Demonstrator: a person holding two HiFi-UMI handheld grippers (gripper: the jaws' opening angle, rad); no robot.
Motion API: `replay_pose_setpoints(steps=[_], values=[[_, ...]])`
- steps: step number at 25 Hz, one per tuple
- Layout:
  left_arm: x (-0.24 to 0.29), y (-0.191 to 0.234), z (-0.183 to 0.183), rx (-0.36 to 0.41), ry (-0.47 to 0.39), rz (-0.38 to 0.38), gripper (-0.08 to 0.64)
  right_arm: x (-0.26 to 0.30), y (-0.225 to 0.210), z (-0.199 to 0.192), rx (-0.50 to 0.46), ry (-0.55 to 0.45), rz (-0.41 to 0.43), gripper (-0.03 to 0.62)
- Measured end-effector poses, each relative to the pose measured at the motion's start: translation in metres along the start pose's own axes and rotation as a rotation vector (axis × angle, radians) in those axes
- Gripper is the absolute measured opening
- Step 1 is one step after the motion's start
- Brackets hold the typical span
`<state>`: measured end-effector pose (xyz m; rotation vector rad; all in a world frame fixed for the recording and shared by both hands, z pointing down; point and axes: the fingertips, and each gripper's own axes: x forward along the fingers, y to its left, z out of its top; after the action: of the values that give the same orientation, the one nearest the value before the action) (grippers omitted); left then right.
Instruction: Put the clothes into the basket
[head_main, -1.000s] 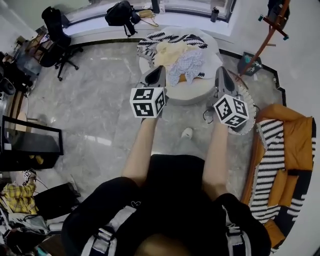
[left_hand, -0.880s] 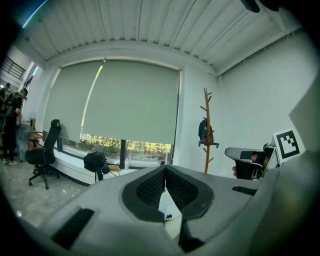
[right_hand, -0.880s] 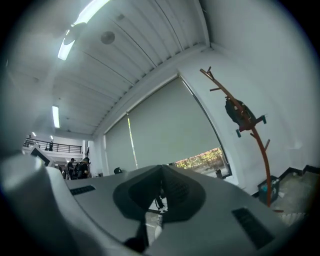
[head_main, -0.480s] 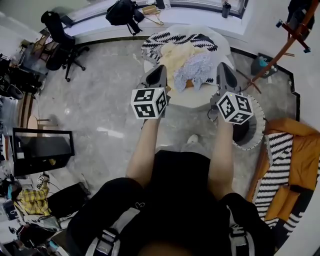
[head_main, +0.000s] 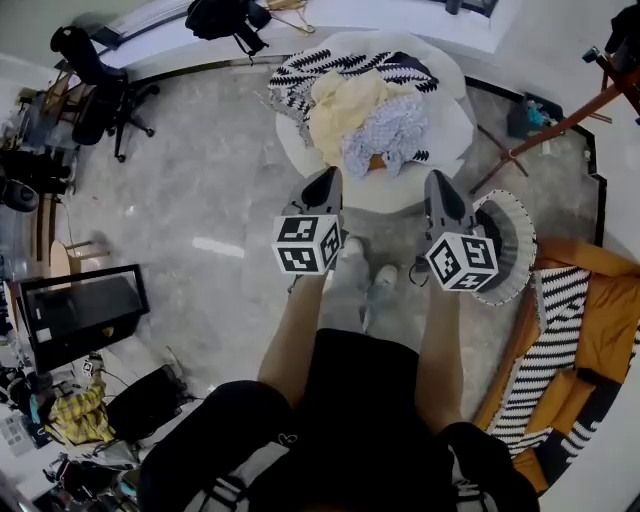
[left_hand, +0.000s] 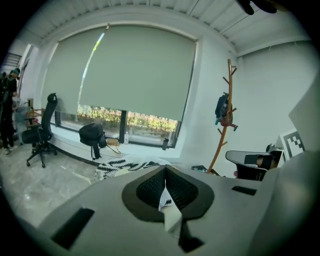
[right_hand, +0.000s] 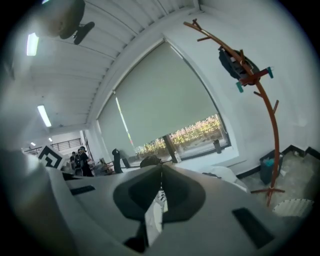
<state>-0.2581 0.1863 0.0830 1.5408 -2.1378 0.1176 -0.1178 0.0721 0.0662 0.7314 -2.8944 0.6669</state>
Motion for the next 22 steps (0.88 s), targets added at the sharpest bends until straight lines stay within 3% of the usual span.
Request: replay_pose_setpoints(steps=[3,9,18,22], values=[[0.033,0.007,-0.037,-0.034,0.059,-0.020,0.008,0.023,0.002,-0.041,-0.026,0.082,0.015,0.009],[0.091,0.045,-0.097,-0.032,0.140,-0.018,0.008,0.063,-0.028,-0.119,-0.037,0.210,-0.027,0.009],[0.181,0.095,-0.189,-0.015,0.225,-0.061,0.008,0.124,-0.085,-0.233,-0.028,0.323,-0.078,0.009],[0.230,0.108,-0.211,0.006,0.223,-0.095,0.009,0.157,-0.122,-0.262,-0.056,0.350,-0.111,0.009]])
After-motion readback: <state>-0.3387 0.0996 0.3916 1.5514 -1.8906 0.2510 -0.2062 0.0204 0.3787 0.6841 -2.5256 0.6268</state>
